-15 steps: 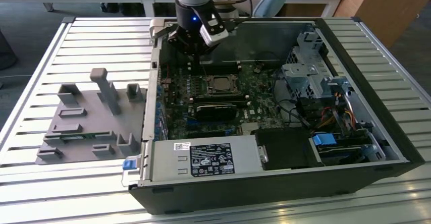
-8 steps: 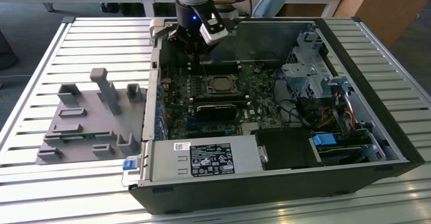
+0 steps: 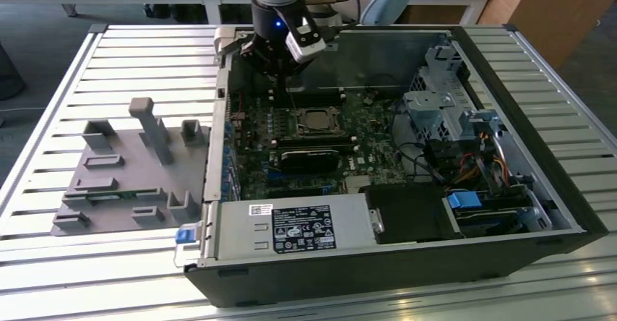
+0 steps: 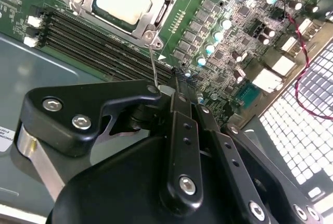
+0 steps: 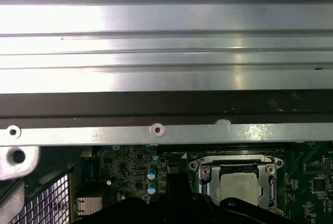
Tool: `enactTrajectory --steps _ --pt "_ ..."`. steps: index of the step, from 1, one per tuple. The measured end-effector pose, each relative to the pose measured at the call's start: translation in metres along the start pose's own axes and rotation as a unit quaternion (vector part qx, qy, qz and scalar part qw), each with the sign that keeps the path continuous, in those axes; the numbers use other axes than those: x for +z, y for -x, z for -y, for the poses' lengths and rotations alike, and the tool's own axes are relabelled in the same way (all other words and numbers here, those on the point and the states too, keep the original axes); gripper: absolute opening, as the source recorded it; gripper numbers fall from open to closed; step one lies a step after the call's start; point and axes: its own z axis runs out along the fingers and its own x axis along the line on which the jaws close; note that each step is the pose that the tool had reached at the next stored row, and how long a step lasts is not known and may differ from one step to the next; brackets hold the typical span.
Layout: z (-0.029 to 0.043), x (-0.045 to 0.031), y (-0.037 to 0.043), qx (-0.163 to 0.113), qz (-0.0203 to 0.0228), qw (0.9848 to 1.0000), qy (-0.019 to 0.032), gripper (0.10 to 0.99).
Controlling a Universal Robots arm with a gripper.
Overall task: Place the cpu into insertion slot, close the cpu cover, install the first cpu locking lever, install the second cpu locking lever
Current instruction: 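Install the first cpu locking lever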
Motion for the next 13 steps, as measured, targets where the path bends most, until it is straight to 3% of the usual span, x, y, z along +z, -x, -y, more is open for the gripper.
enactTrajectory --steps 7,13 --pt "-0.0013 0.0005 0.0020 0.000 0.0000 1.0000 0.0000 0.106" --pt "-0.0020 0.0011 0.0096 0.000 0.0000 1.0000 0.0000 0.106"
